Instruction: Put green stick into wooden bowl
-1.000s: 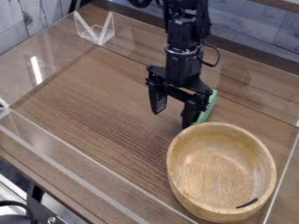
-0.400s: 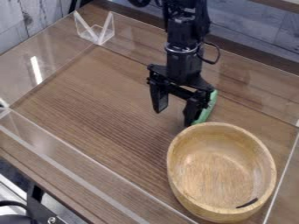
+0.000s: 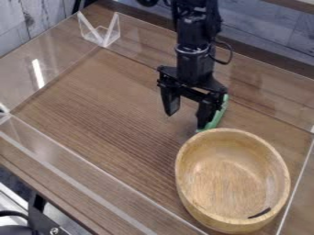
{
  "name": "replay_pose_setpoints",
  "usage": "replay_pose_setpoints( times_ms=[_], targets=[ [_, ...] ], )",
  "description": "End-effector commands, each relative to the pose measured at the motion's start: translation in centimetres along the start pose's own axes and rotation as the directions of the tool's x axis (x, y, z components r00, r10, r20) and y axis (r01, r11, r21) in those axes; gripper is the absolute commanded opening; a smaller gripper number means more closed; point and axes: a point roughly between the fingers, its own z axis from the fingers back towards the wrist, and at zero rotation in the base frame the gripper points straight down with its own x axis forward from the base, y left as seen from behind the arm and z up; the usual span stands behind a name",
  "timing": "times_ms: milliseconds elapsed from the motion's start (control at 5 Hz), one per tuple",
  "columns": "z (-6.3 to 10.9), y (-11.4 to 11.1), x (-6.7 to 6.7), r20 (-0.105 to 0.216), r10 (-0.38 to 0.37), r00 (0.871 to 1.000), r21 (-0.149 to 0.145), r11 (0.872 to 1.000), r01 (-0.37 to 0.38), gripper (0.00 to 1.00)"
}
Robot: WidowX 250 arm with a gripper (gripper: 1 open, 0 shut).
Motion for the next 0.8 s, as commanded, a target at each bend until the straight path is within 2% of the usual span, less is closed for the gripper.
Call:
replay_pose_setpoints(
  times_ms=[0, 600],
  targets=[
    [-0.28, 0.42, 0.25, 0.007, 0.028, 1.000, 0.002, 1.000, -0.028, 1.00],
    [-0.11, 0.48, 1.16, 0.050, 0.060, 0.997, -0.009, 0.998, -0.060, 1.00]
  ],
)
